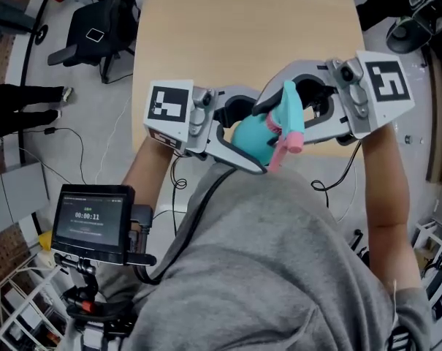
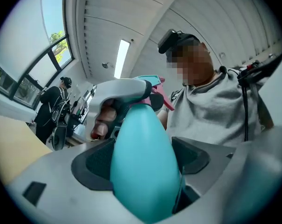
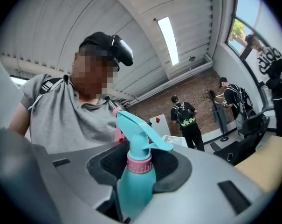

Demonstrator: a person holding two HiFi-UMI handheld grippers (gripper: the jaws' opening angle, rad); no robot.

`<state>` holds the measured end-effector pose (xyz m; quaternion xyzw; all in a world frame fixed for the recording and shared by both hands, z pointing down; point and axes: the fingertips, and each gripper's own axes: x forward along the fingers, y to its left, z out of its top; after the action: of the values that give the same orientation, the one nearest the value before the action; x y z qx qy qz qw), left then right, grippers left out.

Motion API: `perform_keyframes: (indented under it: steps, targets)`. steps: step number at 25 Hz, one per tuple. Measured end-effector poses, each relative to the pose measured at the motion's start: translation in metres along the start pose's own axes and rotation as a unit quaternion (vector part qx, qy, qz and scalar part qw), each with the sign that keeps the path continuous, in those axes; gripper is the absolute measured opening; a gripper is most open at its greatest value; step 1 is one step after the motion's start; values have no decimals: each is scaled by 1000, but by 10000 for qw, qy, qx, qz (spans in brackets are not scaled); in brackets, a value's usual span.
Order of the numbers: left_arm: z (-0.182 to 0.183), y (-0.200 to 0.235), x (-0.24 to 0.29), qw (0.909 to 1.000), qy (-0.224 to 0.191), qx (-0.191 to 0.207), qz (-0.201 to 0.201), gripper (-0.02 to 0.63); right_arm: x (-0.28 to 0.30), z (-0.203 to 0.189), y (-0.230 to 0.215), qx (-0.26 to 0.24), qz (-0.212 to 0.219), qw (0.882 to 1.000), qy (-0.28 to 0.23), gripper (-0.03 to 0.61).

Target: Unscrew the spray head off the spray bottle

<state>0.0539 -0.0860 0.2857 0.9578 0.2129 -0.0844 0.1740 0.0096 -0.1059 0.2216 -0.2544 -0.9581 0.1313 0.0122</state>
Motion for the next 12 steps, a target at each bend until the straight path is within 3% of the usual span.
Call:
perform_keyframes:
  steps: [4,7,9,12]
  targets:
    - [-22,9,4,10000,-19,-9,69,388,-5,-22,-5,230,-256,9992,211,146]
    - [-17,-9,6,9943,-452,-593,-757,388,-2,-21,6,391,25,9992,-2,146]
    - [-11,-24,10,9852,-630,-847,-1354,388,3,-14,18,447,443,9979,-135,146]
    - [1,-35,13,9714,-789,-1118,-1942,387,3,-3,27,550,984,9930,-345,146]
